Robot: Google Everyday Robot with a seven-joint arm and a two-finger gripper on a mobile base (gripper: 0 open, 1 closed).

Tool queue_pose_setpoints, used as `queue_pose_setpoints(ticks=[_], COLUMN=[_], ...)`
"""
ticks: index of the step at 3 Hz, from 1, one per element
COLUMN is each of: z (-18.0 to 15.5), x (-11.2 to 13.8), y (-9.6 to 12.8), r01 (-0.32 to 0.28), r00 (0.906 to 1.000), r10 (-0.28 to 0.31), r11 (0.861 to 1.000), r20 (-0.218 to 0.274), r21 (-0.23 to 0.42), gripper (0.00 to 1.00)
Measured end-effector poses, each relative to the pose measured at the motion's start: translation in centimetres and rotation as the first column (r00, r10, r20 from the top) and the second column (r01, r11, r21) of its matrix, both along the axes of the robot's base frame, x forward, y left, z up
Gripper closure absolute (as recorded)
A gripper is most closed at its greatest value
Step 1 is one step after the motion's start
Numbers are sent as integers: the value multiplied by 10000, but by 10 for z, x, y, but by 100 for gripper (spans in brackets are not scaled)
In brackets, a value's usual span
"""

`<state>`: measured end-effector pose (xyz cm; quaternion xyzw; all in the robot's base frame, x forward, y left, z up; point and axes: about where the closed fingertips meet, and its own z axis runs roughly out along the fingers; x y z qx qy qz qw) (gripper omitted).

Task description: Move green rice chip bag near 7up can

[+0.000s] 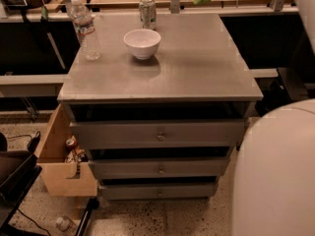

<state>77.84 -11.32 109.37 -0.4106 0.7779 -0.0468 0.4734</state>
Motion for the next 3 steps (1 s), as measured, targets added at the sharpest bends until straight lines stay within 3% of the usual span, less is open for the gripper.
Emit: queue_pose_setpoints(ticks=[1, 2, 3], z=[-11, -26, -52], x=[51, 86, 103], y=[-12, -30, -49], r01=[662, 1346, 1934], r00=[9959, 9869, 9788], r10=[-681, -1388, -1958], r11=[9972, 9894, 9801], r20=[592, 823, 595], r21=[336, 541, 448], gripper=[100, 100, 100])
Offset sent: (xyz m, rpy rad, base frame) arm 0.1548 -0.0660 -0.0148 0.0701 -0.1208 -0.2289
